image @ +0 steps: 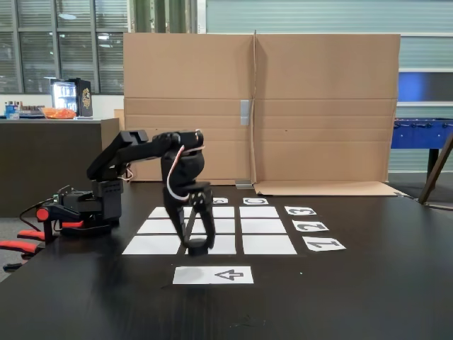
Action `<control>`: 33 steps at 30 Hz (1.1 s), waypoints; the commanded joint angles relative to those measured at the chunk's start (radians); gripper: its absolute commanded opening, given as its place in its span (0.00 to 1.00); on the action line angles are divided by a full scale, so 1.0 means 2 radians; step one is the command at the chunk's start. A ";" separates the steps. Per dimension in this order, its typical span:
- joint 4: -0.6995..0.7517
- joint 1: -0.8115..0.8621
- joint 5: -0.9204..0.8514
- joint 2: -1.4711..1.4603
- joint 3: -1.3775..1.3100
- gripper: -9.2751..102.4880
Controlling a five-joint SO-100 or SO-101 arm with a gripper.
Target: Pick up a new token and place it in the grid on square A2.
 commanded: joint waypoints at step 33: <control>-0.044 -0.249 0.000 0.468 0.515 0.17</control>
